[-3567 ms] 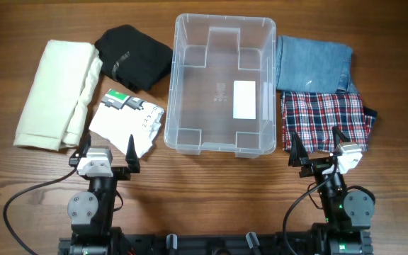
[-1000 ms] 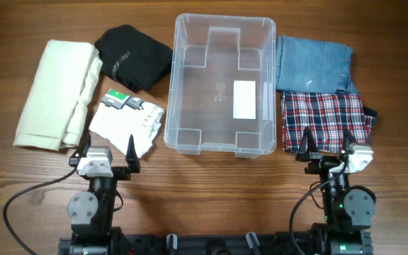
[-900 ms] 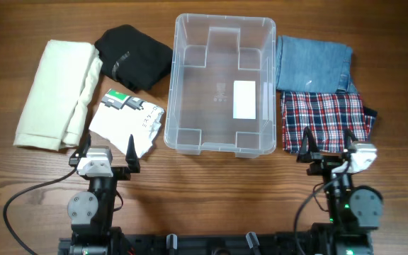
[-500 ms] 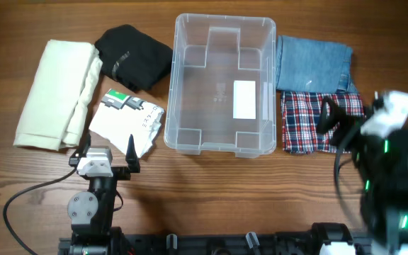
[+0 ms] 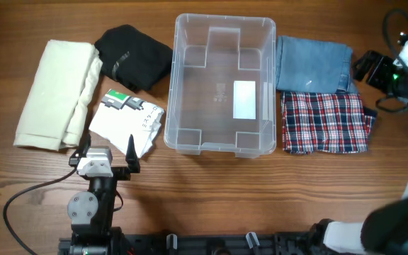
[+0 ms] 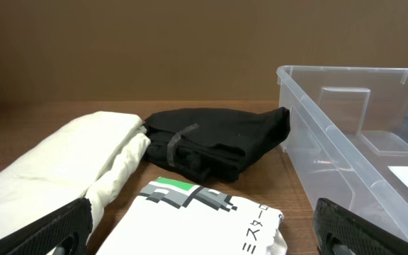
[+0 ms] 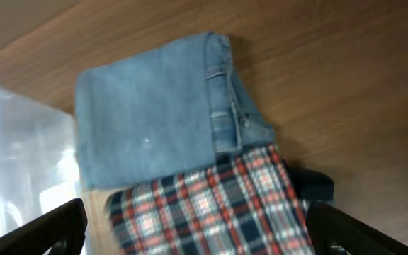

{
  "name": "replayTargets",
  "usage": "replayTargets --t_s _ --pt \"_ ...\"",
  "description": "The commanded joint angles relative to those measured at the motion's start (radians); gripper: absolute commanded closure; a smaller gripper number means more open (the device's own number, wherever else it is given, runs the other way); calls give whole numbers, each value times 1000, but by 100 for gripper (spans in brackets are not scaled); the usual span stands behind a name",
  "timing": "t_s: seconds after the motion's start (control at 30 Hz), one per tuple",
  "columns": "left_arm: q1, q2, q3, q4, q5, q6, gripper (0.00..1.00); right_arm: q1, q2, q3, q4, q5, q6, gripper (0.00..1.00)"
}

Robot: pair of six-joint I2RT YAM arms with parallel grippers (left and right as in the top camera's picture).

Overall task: Pack container
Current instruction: 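Move the right gripper over the folded blue jeans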

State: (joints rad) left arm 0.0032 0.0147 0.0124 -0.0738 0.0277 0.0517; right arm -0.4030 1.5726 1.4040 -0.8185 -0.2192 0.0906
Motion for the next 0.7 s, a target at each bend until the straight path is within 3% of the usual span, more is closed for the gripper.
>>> replayTargets --t_s 0.0,0.13,0.5,0.67 --pt "7 -8 -7 -1 2 19 0 0 115 10 69 -72 -60 0" --pt "7 -8 -7 -1 2 19 0 2 174 9 157 -50 -121 0" --pt "7 -8 -7 -1 2 19 0 16 389 9 260 17 18 0" --pt "7 -8 -7 -1 2 19 0 23 478 9 292 17 16 0"
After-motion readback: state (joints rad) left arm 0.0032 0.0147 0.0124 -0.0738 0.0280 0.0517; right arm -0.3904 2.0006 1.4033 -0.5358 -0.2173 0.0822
